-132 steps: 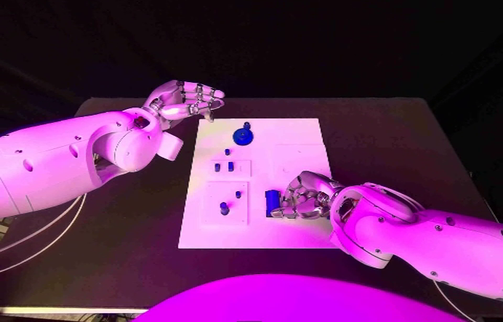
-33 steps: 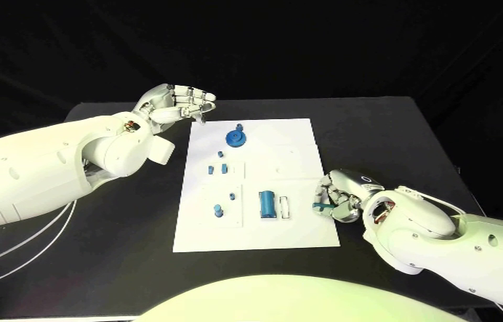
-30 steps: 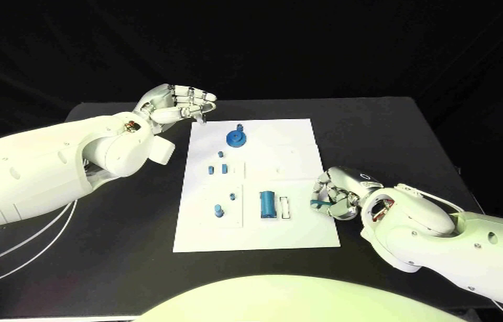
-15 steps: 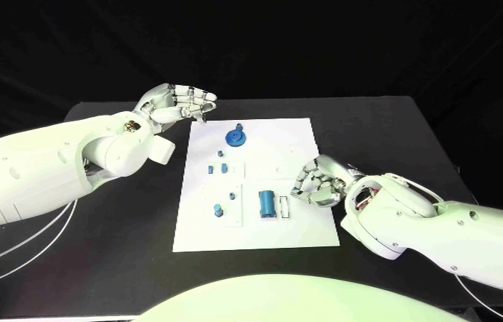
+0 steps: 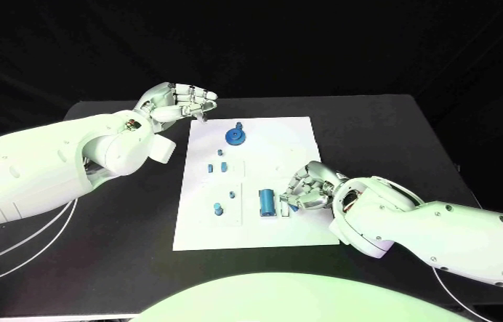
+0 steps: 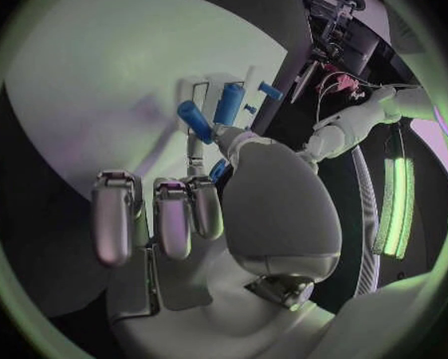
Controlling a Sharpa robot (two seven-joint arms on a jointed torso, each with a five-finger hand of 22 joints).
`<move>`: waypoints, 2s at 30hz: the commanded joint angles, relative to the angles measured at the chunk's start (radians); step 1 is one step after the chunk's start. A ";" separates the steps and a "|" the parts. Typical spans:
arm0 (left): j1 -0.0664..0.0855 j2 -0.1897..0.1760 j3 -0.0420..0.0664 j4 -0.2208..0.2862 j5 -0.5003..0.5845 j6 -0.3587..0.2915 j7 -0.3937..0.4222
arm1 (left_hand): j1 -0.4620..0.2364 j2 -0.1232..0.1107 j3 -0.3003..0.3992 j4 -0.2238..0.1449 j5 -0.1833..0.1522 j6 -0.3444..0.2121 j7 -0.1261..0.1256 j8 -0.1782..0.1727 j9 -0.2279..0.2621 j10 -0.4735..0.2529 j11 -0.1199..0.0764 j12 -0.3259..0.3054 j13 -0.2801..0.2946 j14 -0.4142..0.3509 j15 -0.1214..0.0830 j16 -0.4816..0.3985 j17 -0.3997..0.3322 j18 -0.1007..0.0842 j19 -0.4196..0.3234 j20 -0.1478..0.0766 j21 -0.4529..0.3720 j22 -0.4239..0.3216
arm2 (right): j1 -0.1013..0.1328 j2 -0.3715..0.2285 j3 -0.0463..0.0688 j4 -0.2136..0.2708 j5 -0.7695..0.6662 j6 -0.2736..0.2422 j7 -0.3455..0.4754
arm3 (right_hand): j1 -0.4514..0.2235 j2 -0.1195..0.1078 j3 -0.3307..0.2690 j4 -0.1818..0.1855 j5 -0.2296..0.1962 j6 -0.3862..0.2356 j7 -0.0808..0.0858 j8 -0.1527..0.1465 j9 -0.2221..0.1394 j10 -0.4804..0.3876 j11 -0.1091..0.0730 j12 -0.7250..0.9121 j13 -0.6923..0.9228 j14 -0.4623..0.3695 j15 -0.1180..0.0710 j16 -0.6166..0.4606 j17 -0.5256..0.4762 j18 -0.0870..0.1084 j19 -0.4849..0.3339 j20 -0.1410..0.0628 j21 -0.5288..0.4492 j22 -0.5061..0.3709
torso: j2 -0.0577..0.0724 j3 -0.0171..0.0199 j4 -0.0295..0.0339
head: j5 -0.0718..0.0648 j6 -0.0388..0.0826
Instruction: Assemble the parts on the task board
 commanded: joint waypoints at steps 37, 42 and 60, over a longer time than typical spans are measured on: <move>0.001 -0.006 0.000 0.007 -0.005 0.026 -0.010 | -0.005 0.003 -0.007 -0.001 0.004 -0.005 0.001 0.007 -0.002 -0.009 -0.001 0.007 -0.002 -0.010 0.001 -0.002 -0.002 0.013 -0.002 0.003 -0.004 -0.002 | -0.010 0.018 -0.001 -0.021 -0.164 0.093 -0.029 | -0.058 0.014 -0.018 0.004 -0.004 0.021 -0.013 0.045 0.057 0.063 -0.010 0.022 0.193 0.097 -0.010 0.005 0.219 -0.013 0.054 -0.009 0.002 0.225 | 0.000 0.0009 -0.0010 | 0.000 -0.003; 0.001 -0.006 0.000 0.007 -0.007 0.027 -0.012 | -0.005 0.003 -0.007 -0.001 0.004 -0.005 0.001 0.007 -0.002 -0.009 -0.001 0.007 -0.002 -0.010 0.001 -0.002 -0.002 0.013 -0.002 0.003 -0.004 -0.002 | -0.010 0.020 -0.001 -0.023 -0.174 0.110 -0.031 | -0.081 0.019 -0.024 0.005 -0.003 0.022 -0.014 0.047 0.058 0.065 -0.011 0.025 0.196 0.097 -0.011 0.006 0.219 -0.013 0.054 -0.010 0.002 0.225 | 0.000 0.0000 0.0003 | 0.000 -0.003; 0.001 -0.009 0.000 0.008 -0.010 0.029 -0.018 | -0.007 0.003 -0.007 0.000 0.004 -0.006 0.001 0.008 -0.003 -0.009 -0.001 0.008 -0.002 -0.011 0.001 -0.003 -0.003 0.013 -0.002 0.003 -0.006 -0.002 | -0.010 0.019 -0.001 -0.020 -0.197 0.140 -0.034 | -0.137 0.024 -0.041 0.007 -0.004 0.023 -0.013 0.048 0.058 0.065 -0.010 0.023 0.196 0.097 -0.010 0.005 0.219 -0.012 0.053 -0.010 -0.002 0.224 | 0.000 0.0006 -0.0005 | -0.002 -0.003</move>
